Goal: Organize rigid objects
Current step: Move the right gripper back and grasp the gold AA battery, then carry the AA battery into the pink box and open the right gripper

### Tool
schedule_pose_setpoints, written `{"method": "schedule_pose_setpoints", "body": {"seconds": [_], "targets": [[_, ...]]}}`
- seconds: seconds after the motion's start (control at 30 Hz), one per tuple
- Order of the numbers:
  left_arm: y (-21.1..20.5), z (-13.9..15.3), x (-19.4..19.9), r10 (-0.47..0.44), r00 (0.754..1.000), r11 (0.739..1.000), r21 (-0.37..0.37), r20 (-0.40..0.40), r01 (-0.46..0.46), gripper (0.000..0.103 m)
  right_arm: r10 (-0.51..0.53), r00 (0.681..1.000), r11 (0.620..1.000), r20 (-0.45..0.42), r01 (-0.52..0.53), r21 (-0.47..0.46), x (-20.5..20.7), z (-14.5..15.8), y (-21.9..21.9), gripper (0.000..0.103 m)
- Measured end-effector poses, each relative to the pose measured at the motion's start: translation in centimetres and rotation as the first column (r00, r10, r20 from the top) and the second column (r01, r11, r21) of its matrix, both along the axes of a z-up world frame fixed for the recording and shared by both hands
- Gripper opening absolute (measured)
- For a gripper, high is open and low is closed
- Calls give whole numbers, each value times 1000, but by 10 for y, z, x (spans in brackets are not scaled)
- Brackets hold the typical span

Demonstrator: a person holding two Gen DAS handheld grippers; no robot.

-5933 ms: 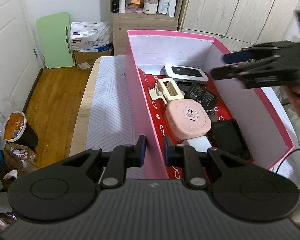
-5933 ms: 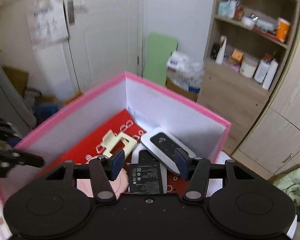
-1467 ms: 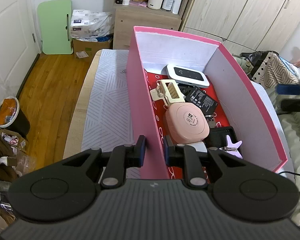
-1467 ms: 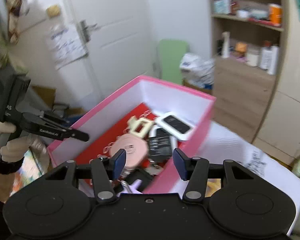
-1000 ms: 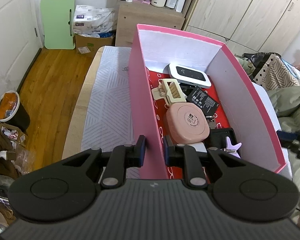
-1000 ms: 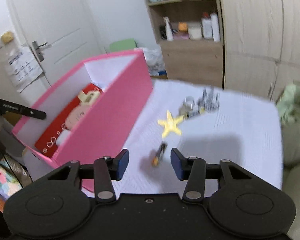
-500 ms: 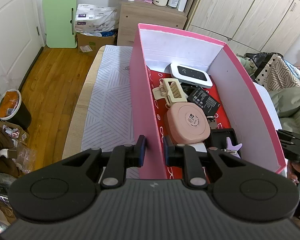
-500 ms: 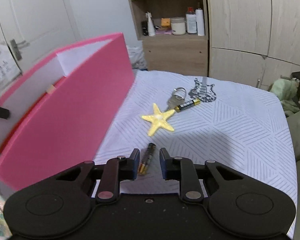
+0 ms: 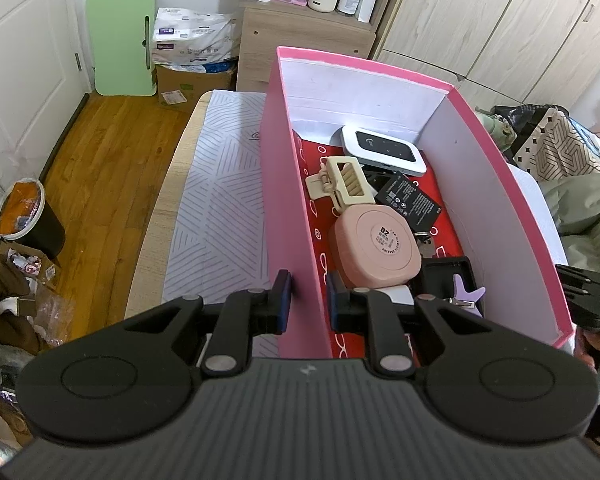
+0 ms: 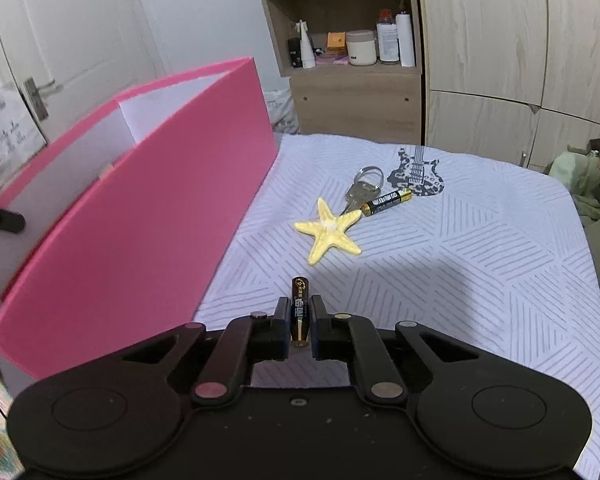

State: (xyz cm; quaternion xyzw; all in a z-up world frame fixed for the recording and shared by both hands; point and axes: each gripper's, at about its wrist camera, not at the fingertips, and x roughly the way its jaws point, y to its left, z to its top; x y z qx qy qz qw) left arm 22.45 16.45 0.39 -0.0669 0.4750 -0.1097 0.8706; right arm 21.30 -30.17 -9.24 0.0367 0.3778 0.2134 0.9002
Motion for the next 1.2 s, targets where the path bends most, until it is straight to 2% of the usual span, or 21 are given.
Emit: {"method": "schedule_pose_setpoints", "body": {"seconds": [0.17, 0.33, 0.53, 0.7, 0.83, 0.93, 1.03, 1.2], "targets": [[1, 0, -1, 4, 1000, 1000, -6, 1, -4, 17, 0, 999, 998, 35, -2, 62, -7, 21, -7, 12], [1, -1, -1, 6, 1000, 1000, -11, 4, -6, 17, 37, 993, 992, 109, -50, 119, -16, 54, -5, 12], [5, -1, -1, 13, 1000, 999, -31, 1, -13, 17, 157, 972, 961, 174, -191, 199, -13, 100, 16, 12], [7, 0, 3, 3, 1000, 999, -35, -14, -4, 17, 286, 953, 924, 102, -302, 234, 11, 120, 65, 12], [4, 0, 3, -5, 1000, 1000, -22, -9, 5, 17, 367, 930, 907, -30, -351, 232, 47, 122, 105, 12], [5, 0, 2, -9, 1000, 1000, -26, -3, 8, 17, 372, 924, 922, -88, -356, 155, 69, 118, 136, 12], [6, -1, 1, -9, 1000, 999, -33, -2, 9, 17, 352, 931, 935, -94, -353, 1, 83, 110, 161, 12], [4, 0, 0, -7, 1000, 1000, -24, 3, 7, 17, 346, 926, 909, -149, -371, -192, 104, 90, 193, 12]]}}
